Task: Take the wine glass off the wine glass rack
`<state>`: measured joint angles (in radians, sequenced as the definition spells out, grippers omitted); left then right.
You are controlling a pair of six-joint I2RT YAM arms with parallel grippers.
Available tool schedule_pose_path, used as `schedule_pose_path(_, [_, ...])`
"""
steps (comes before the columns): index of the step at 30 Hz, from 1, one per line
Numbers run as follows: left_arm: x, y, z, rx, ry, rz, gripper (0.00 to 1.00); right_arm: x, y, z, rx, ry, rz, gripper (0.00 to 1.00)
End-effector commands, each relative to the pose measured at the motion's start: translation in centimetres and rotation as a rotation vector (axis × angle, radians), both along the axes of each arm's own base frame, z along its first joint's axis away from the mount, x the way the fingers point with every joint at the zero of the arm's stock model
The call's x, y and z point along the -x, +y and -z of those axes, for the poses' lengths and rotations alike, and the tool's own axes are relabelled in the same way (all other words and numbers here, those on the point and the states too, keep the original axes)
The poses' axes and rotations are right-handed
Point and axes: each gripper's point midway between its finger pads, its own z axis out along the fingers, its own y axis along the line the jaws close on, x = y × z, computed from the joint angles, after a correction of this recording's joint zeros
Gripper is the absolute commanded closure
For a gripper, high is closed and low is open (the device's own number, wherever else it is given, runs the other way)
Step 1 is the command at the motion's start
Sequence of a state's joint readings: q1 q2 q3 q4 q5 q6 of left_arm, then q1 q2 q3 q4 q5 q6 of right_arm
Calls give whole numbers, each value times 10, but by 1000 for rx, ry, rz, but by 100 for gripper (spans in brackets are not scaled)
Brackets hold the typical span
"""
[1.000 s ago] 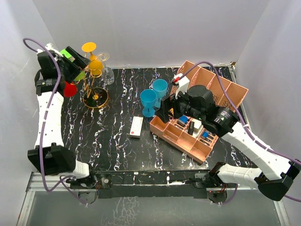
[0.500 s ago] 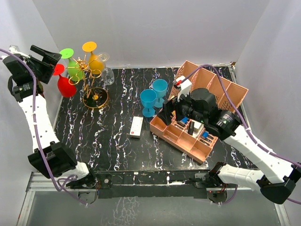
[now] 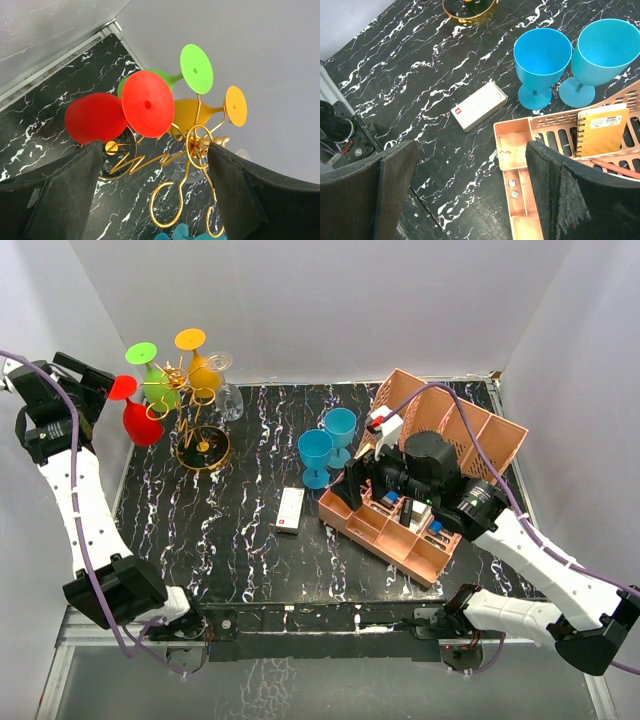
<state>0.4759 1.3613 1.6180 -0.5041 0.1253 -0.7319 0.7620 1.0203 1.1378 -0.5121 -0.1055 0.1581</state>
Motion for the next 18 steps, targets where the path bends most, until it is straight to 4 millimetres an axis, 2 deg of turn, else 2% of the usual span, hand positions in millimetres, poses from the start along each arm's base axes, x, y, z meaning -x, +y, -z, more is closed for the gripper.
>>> schedule_pose_path(1, [-6,11,11,17,32,-38,19,-3,5,-29,-65,-98,-16,1])
schedule_pose_path(12, [-31,14,35,47,49,7,28,-4,5,-31,-81,-128,-21,1])
schedule_pose_path(18, [-42,17,42,42,46,22,35,-4,6,-30,-84,-131,-26,1])
